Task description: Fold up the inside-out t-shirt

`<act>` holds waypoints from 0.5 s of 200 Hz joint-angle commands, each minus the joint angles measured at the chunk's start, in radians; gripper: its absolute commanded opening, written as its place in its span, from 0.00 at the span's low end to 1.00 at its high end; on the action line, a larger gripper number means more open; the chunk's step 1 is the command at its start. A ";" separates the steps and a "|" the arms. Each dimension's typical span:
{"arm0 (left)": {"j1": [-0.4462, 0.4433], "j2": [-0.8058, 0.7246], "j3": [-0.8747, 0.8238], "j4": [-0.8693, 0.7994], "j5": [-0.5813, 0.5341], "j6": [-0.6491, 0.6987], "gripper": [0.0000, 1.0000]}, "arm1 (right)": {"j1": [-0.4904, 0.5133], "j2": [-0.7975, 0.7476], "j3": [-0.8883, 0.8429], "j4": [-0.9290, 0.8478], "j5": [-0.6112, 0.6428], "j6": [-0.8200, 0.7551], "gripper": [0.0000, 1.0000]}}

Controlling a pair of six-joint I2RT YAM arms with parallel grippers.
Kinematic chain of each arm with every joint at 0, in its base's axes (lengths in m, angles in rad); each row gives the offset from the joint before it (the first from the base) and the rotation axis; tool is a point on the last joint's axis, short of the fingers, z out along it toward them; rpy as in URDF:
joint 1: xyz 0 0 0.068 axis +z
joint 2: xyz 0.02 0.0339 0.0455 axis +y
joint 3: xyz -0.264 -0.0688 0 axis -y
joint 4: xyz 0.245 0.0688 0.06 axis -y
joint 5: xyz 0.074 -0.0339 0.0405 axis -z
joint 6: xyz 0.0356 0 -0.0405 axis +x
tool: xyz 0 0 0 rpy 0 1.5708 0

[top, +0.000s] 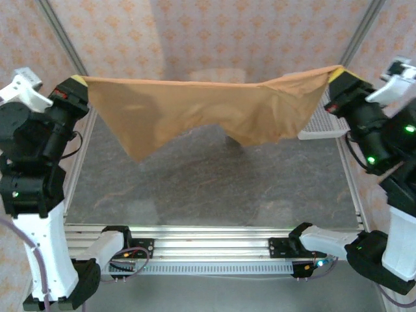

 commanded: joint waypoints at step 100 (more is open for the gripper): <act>0.013 0.353 -0.054 0.079 0.010 0.120 0.00 | -0.131 0.384 0.082 0.220 0.361 -0.439 0.00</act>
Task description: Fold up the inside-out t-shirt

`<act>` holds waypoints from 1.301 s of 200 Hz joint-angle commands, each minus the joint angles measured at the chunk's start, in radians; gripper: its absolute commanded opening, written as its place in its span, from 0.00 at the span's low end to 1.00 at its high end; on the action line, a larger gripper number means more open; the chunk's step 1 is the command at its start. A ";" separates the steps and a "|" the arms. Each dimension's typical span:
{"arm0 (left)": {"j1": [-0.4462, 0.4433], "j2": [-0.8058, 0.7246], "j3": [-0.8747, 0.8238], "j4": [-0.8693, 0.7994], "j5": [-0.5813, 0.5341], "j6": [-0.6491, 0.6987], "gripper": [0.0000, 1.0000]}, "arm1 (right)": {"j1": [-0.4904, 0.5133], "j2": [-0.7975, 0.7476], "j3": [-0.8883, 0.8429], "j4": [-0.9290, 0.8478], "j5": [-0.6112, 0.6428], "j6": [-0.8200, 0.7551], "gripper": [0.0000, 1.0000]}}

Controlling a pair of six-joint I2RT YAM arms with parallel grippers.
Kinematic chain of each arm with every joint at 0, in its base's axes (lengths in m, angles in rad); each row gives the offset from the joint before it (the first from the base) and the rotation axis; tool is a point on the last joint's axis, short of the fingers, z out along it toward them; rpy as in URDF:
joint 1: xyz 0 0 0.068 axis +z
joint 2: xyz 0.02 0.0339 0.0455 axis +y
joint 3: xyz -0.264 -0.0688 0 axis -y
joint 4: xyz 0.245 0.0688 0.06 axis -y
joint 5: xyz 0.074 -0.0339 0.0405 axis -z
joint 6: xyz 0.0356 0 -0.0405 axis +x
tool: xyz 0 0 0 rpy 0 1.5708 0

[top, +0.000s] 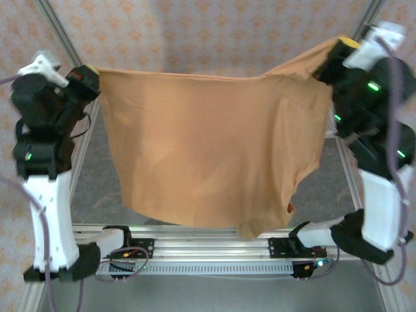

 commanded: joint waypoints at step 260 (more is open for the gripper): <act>-0.053 0.827 -0.363 0.280 0.083 0.011 0.61 | -0.390 0.832 -0.467 0.026 -0.675 0.577 0.82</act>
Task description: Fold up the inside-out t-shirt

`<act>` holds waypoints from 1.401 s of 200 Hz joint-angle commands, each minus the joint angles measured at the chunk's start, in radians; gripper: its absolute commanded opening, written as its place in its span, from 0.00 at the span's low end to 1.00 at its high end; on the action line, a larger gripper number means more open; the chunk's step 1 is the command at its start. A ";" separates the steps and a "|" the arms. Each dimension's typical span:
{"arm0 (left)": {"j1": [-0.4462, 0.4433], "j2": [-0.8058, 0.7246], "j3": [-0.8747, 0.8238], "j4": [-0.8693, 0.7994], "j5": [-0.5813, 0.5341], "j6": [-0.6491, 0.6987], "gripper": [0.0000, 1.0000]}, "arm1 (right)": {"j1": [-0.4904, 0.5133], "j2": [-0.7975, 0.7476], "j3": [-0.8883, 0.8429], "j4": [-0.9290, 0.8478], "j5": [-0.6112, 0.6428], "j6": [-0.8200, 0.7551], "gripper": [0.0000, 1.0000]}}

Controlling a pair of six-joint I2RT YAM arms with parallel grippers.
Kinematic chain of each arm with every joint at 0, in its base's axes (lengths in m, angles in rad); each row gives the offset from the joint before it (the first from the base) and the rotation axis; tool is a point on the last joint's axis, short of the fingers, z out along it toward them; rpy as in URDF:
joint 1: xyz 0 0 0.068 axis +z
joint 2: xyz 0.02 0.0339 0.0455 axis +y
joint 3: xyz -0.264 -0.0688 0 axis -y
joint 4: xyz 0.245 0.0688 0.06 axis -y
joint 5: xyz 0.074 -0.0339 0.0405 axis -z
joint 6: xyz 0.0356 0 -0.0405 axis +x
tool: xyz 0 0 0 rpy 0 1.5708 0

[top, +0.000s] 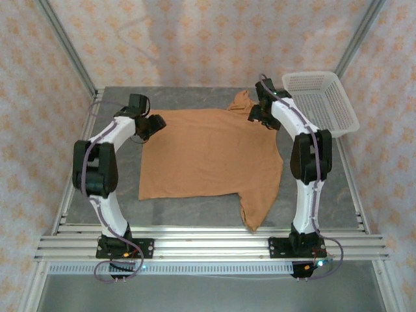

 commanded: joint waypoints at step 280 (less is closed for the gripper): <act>0.070 -0.593 -0.552 -0.103 -0.021 -0.004 0.51 | 0.181 -0.725 -0.916 0.125 -0.090 0.068 0.34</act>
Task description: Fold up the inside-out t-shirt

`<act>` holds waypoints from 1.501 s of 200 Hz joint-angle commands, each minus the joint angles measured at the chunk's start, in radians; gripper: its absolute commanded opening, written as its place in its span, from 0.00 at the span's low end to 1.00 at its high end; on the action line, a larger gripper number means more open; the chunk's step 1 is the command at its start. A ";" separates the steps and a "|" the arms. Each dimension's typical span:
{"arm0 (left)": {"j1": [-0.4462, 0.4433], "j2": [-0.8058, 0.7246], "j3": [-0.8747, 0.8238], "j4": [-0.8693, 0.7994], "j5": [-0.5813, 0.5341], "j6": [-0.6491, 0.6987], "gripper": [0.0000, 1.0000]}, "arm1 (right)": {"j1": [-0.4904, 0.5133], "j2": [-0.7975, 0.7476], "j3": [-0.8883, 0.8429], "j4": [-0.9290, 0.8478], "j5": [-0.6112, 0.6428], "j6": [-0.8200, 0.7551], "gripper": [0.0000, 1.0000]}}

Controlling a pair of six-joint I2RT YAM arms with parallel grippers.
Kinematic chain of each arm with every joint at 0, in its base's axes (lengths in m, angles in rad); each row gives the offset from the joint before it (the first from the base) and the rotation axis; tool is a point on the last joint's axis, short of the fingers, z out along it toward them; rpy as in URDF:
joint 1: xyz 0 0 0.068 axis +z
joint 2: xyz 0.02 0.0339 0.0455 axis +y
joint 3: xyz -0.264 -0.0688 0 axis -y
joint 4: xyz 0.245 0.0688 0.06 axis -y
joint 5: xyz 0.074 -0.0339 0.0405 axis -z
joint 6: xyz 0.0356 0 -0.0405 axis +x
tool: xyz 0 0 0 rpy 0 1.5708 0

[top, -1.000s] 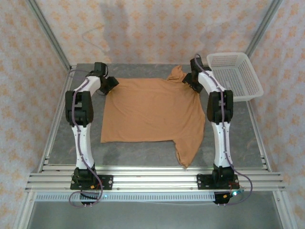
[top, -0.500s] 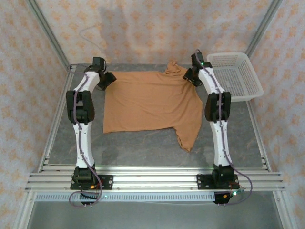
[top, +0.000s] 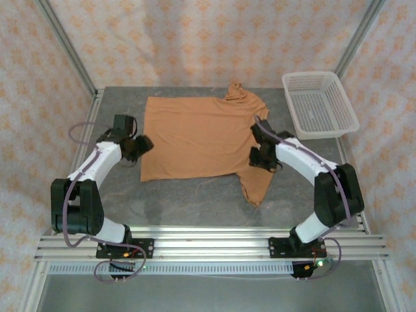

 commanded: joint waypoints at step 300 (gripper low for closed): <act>0.160 -0.093 -0.210 0.030 -0.009 -0.028 0.00 | 0.110 -0.646 -0.283 -0.253 0.087 0.263 0.00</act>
